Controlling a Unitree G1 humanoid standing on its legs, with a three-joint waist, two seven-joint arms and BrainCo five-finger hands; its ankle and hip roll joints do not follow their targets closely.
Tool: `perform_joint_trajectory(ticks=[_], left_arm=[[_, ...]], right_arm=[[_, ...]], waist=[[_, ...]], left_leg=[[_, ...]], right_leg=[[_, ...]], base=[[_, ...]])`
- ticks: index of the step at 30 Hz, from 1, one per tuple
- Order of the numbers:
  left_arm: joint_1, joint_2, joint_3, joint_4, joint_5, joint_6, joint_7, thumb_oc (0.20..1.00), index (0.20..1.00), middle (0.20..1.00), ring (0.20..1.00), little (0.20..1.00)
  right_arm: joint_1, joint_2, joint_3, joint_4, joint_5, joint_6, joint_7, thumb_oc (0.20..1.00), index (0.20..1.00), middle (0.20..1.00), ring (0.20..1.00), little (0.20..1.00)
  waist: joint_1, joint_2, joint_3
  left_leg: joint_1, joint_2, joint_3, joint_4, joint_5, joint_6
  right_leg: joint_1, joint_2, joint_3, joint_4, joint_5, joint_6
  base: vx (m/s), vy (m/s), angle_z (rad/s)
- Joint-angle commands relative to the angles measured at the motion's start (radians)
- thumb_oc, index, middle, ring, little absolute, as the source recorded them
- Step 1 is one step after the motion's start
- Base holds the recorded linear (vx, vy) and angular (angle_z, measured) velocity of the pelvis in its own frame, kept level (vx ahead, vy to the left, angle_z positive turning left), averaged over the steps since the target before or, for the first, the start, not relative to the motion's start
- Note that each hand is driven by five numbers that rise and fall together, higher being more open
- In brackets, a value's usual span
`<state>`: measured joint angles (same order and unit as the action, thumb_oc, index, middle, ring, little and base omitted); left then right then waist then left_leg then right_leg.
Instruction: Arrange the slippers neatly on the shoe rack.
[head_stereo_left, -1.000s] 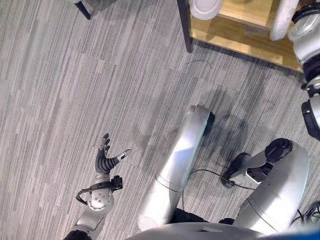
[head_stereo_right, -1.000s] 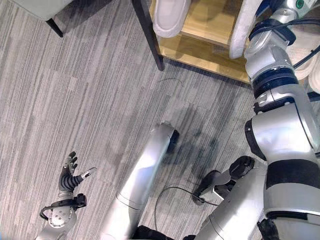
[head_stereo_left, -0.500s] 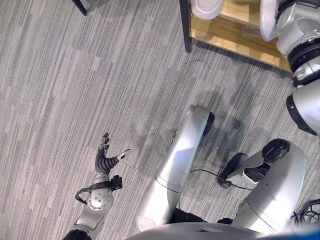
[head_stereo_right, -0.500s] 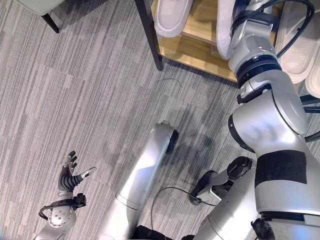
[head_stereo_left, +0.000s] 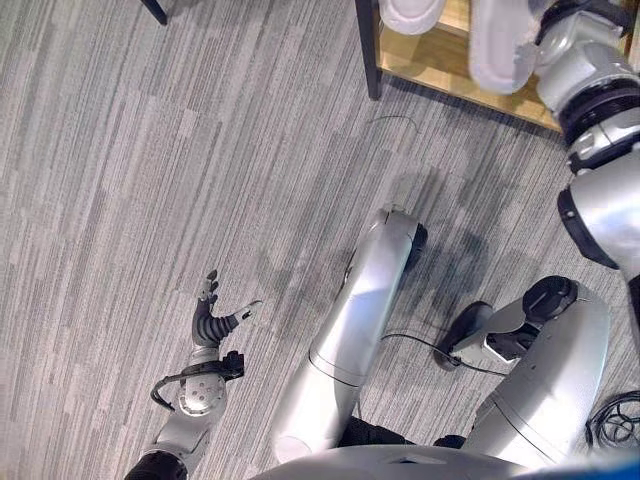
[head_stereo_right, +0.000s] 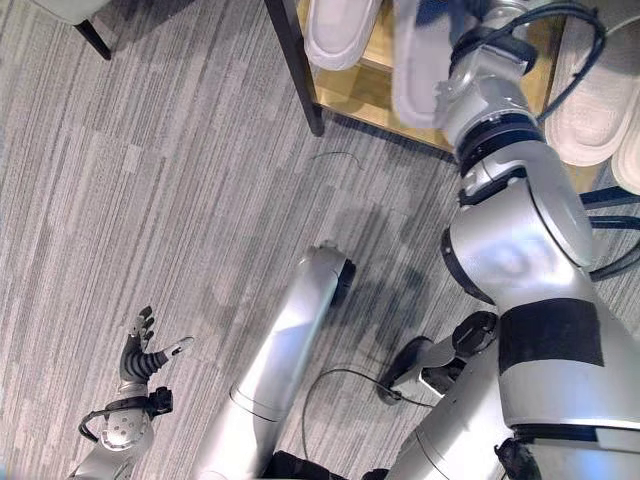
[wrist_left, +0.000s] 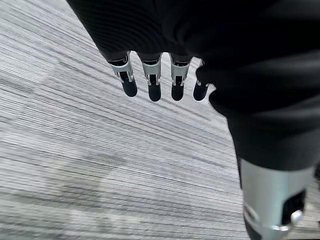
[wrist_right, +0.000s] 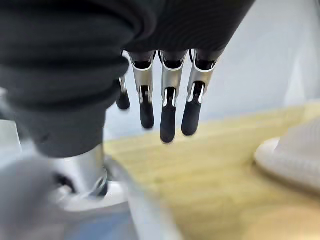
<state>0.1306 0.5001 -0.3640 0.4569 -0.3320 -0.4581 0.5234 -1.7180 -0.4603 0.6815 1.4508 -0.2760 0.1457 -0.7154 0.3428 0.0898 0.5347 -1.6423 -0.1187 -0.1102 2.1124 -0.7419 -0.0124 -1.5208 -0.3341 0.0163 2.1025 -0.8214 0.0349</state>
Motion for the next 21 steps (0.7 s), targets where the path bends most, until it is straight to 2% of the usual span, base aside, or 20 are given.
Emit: perform_joint_trajectory(ticks=[1, 6, 9, 10, 13, 15, 17, 20, 21], left_arm=[[-0.026, 0.021, -0.003, -0.019, 0.010, -0.010, 0.013, 1.000, 1.000, 1.000, 1.000, 1.000], [-0.050, -0.006, -0.022, 0.056, -0.005, -0.011, 0.016, 1.000, 1.000, 1.000, 1.000, 1.000], [-0.051, -0.024, -0.015, 0.097, -0.003, -0.011, 0.027, 1.000, 1.000, 1.000, 1.000, 1.000], [-0.050, -0.024, -0.015, 0.097, -0.002, -0.011, 0.028, 1.000, 1.000, 1.000, 1.000, 1.000], [-0.042, -0.023, -0.006, 0.097, 0.009, -0.018, 0.041, 1.000, 1.000, 1.000, 1.000, 1.000], [-0.040, -0.022, -0.004, 0.095, 0.009, -0.018, 0.041, 1.000, 1.000, 1.000, 1.000, 1.000], [-0.028, -0.011, 0.009, 0.079, 0.028, -0.017, 0.042, 1.000, 1.000, 1.000, 1.000, 1.000], [-0.029, -0.013, 0.006, 0.071, 0.036, -0.019, 0.049, 1.000, 1.000, 1.000, 1.000, 1.000], [-0.025, -0.012, 0.002, 0.055, 0.042, -0.014, 0.048, 1.000, 1.000, 1.000, 1.000, 1.000]], right_arm=[[-0.086, -0.057, 0.055, -0.004, 0.095, -0.059, -0.028, 1.000, 1.000, 1.000, 1.000, 1.000], [-0.076, -0.055, -0.037, -0.035, 0.253, -0.131, -0.065, 1.000, 1.000, 1.000, 1.000, 1.000], [-0.025, -0.062, -0.111, -0.157, 0.368, -0.215, -0.088, 1.000, 1.000, 1.000, 1.000, 1.000], [-0.023, -0.062, -0.112, -0.160, 0.368, -0.214, -0.088, 1.000, 1.000, 1.000, 1.000, 1.000], [0.028, -0.059, -0.150, -0.276, 0.424, -0.275, -0.095, 1.000, 1.000, 1.000, 1.000, 1.000], [0.040, -0.065, -0.153, -0.295, 0.431, -0.282, -0.089, 1.000, 1.000, 1.000, 1.000, 1.000], [0.071, -0.104, -0.103, -0.361, 0.350, -0.280, -0.080, 1.000, 1.000, 1.000, 1.000, 1.000], [0.104, -0.104, -0.126, -0.401, 0.350, -0.286, -0.086, 1.000, 1.000, 1.000, 1.000, 1.000], [0.149, -0.098, -0.144, -0.482, 0.337, -0.296, -0.088, 1.000, 1.000, 1.000, 1.000, 1.000]], waist=[[0.040, -0.005, -0.015], [0.026, -0.012, -0.015], [0.011, -0.020, -0.015], [0.011, -0.022, -0.015], [0.002, -0.031, -0.015], [0.000, -0.034, -0.015], [-0.005, -0.044, -0.015], [-0.010, -0.053, -0.015], [-0.018, -0.059, -0.015]], left_leg=[[0.072, 0.018, -0.073, 0.033, -0.066, -0.109], [0.072, 0.021, -0.065, 0.030, -0.068, -0.110], [0.072, 0.020, -0.060, 0.025, -0.073, -0.111], [0.072, 0.020, -0.059, 0.025, -0.073, -0.112], [0.072, 0.019, -0.060, 0.026, -0.076, -0.114], [0.072, 0.020, -0.060, 0.027, -0.078, -0.114], [0.072, 0.020, -0.065, 0.029, -0.080, -0.115], [0.072, 0.022, -0.070, 0.028, -0.086, -0.115], [0.072, 0.025, -0.070, 0.026, -0.089, -0.113]], right_leg=[[0.052, 0.003, 0.156, 0.013, 0.288, -0.081], [0.045, 0.008, 0.163, 0.026, 0.279, -0.088], [0.044, 0.013, 0.167, 0.029, 0.270, -0.095], [0.043, 0.013, 0.168, 0.030, 0.270, -0.095], [0.038, 0.017, 0.168, 0.033, 0.266, -0.097], [0.036, 0.018, 0.170, 0.036, 0.263, -0.098], [0.035, 0.019, 0.168, 0.036, 0.252, -0.102], [0.032, 0.026, 0.165, 0.036, 0.249, -0.102], [0.031, 0.027, 0.161, 0.033, 0.250, -0.101]], base=[[0.00, 0.032, 0.04], [-0.01, -0.006, -0.02], [-0.01, -0.019, -0.03], [-0.01, -0.032, 0.00], [0.00, -0.011, 0.00], [0.01, -0.021, 0.00], [0.02, -0.048, 0.02], [0.01, -0.022, -0.01], [0.00, 0.000, 0.00]])
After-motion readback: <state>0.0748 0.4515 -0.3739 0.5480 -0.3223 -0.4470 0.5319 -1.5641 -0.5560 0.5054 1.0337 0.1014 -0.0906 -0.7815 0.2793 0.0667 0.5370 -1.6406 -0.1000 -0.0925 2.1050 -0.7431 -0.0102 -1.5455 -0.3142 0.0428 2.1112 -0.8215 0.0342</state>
